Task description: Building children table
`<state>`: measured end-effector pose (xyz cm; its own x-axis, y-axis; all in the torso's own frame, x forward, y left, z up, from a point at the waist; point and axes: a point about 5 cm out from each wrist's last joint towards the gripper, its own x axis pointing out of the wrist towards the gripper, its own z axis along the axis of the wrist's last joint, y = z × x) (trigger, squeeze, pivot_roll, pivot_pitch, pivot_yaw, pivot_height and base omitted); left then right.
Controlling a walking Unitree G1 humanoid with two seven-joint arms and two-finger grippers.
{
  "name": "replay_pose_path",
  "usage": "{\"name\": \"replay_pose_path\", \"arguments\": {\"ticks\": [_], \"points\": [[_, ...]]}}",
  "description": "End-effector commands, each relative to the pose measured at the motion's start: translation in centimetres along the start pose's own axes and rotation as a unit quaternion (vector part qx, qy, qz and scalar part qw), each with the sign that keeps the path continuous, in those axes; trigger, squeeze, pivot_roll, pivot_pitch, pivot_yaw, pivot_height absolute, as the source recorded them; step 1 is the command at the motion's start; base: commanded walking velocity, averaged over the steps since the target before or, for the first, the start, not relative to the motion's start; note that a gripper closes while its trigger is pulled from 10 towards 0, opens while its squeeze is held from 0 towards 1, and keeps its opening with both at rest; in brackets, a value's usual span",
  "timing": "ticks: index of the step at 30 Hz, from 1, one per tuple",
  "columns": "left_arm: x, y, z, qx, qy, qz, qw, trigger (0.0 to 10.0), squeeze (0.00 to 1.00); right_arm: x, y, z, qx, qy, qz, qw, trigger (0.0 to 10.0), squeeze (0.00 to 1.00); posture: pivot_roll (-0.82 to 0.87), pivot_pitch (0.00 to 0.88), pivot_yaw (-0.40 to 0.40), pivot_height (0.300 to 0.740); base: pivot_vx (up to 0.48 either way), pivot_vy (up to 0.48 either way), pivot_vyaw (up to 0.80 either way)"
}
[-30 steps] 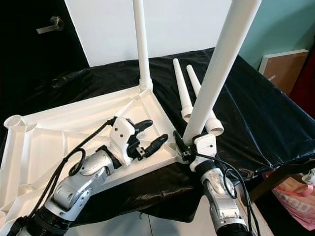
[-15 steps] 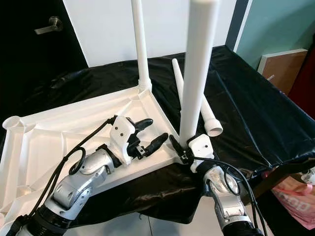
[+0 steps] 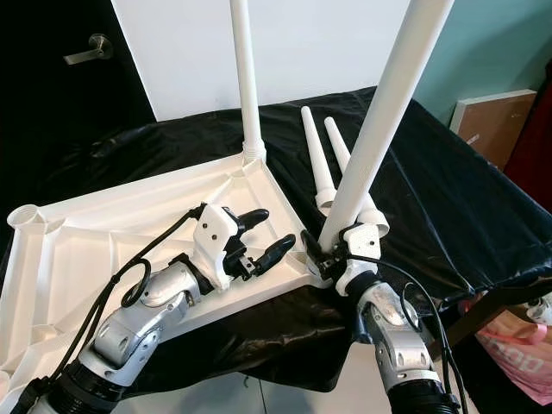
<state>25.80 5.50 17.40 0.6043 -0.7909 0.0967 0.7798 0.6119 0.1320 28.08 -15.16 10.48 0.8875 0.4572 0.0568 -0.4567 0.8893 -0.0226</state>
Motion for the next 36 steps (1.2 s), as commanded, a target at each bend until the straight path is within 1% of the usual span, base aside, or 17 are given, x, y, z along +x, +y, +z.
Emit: {"name": "replay_pose_path", "arguments": {"ticks": [1, 6, 7, 11, 12, 14, 16, 25, 26, 27, 28, 31, 32, 33, 34, 35, 36], "points": [[0.0, -1.0, 0.3, 0.006, -0.002, -0.071, 0.997, 10.0, 0.0, -1.0, 0.5, -3.3, 0.021, 0.094, 0.002, 0.995, 10.0, 0.0, -0.16, 0.027, 0.05, 0.74, 0.0, 0.0, 0.0], [0.0, -1.0, 0.3, 0.006, -0.001, -0.071, 0.997, 10.0, 0.0, -1.0, 0.4, -3.5, 0.005, 0.123, 0.011, 0.992, 10.0, 0.0, -0.17, 0.029, 0.049, 0.74, 0.0, 0.0, 0.0], [0.0, -1.0, 0.3, 0.006, -0.001, -0.071, 0.997, 10.0, 0.0, -0.9, 0.6, -3.3, -0.019, 0.128, 0.027, 0.991, 10.0, 0.0, -0.17, 0.03, 0.05, 0.74, 0.0, 0.0, 0.0], [0.0, -1.0, 0.3, 0.006, -0.002, -0.071, 0.997, 10.0, 0.0, -0.8, 0.7, -3.1, -0.035, 0.132, 0.038, 0.99, 10.0, 0.0, -0.17, 0.03, 0.05, 0.74, 0.0, 0.0, 0.0], [0.0, -1.0, 0.4, 0.007, -0.003, -0.071, 0.997, 10.0, 0.0, -0.5, 0.9, -2.6, -0.066, 0.131, 0.057, 0.987, 10.0, 0.0, -0.17, 0.031, 0.049, 0.74, 0.0, 0.0, 0.0], [0.0, -1.0, 0.4, 0.007, -0.003, -0.071, 0.997, 10.0, 0.0, -0.5, 0.9, -2.6, -0.066, 0.131, 0.057, 0.987, 10.0, 0.0, -0.17, 0.031, 0.049, 0.74, 0.0, 0.0, 0.0], [0.0, -0.9, 0.4, 0.007, -0.004, -0.07, 0.998, 10.0, 0.0, -0.3, 1.1, -2.1, -0.096, 0.127, 0.078, 0.984, 10.0, 0.0, -0.17, 0.032, 0.046, 0.74, 0.0, 0.0, 0.0], [0.0, -0.8, 0.6, 0.011, -0.008, -0.063, 0.998, 10.0, 0.0, -0.8, 0.6, -2.4, -0.056, 0.121, 0.035, 0.99, 10.0, 0.0, -0.16, 0.038, 0.04, 0.74, 0.0, 0.0, 0.0], [0.1, -0.6, 0.8, 0.01, -0.013, -0.058, 0.998, 10.0, 0.0, -0.6, 0.6, -2.0, -0.042, 0.103, 0.007, 0.994, 10.0, 0.0, -0.17, 0.042, 0.039, 0.74, 0.0, 0.0, 0.0], [0.3, -0.2, 1.1, 0.0, -0.021, -0.048, 0.999, 10.0, 0.0, -0.4, 0.9, -0.9, -0.029, 0.054, -0.026, 0.998, 10.0, 0.0, -0.17, 0.042, 0.042, 0.74, 0.0, 0.0, 0.0], [0.4, -0.1, 1.2, -0.003, -0.023, -0.045, 0.999, 10.0, 0.0, -0.3, 1.0, -0.5, -0.028, 0.038, -0.034, 0.998, 10.0, 0.0, -0.17, 0.042, 0.042, 0.74, 0.0, 0.0, 0.0], [0.4, -0.1, 1.2, -0.004, -0.023, -0.044, 0.999, 10.0, 0.0, -0.3, 1.1, -0.3, -0.025, 0.027, -0.04, 0.999, 10.0, 0.0, -0.17, 0.041, 0.043, 0.74, 0.0, 0.0, 0.0], [0.6, 0.1, 1.2, -0.017, -0.023, -0.049, 0.998, 10.0, 0.0, -0.2, 1.1, 0.5, -0.012, 0.003, -0.037, 0.999, 10.0, 0.0, -0.17, 0.039, 0.043, 0.74, 0.0, 0.0, 0.0], [0.6, 0.1, 1.2, -0.017, -0.023, -0.049, 0.998, 10.0, 0.0, -0.2, 1.1, 0.5, -0.012, 0.003, -0.037, 0.999, 10.0, 0.0, -0.17, 0.039, 0.043, 0.74, 0.0, 0.0, 0.0], [0.7, 0.2, 1.3, -0.028, -0.025, -0.055, 0.998, 10.0, 0.02, -0.1, 1.2, 1.2, -0.002, -0.015, -0.029, 0.999, 10.0, 0.0, -0.17, 0.038, 0.042, 0.74, 0.0, 0.0, 0.0], [0.8, 0.3, 1.4, -0.036, -0.026, -0.059, 0.997, 10.0, 0.24, -0.1, 1.2, 1.6, 0.005, -0.026, -0.022, 0.999, 10.0, 0.0, -0.17, 0.038, 0.042, 0.74, 0.0, 0.0, 0.0], [0.8, 0.3, 1.4, -0.036, -0.026, -0.059, 0.997, 10.0, 0.24, -0.1, 1.2, 1.6, 0.005, -0.026, -0.022, 0.999, 10.0, 0.0, -0.17, 0.038, 0.042, 0.74, 0.0, 0.0, 0.0]]}}
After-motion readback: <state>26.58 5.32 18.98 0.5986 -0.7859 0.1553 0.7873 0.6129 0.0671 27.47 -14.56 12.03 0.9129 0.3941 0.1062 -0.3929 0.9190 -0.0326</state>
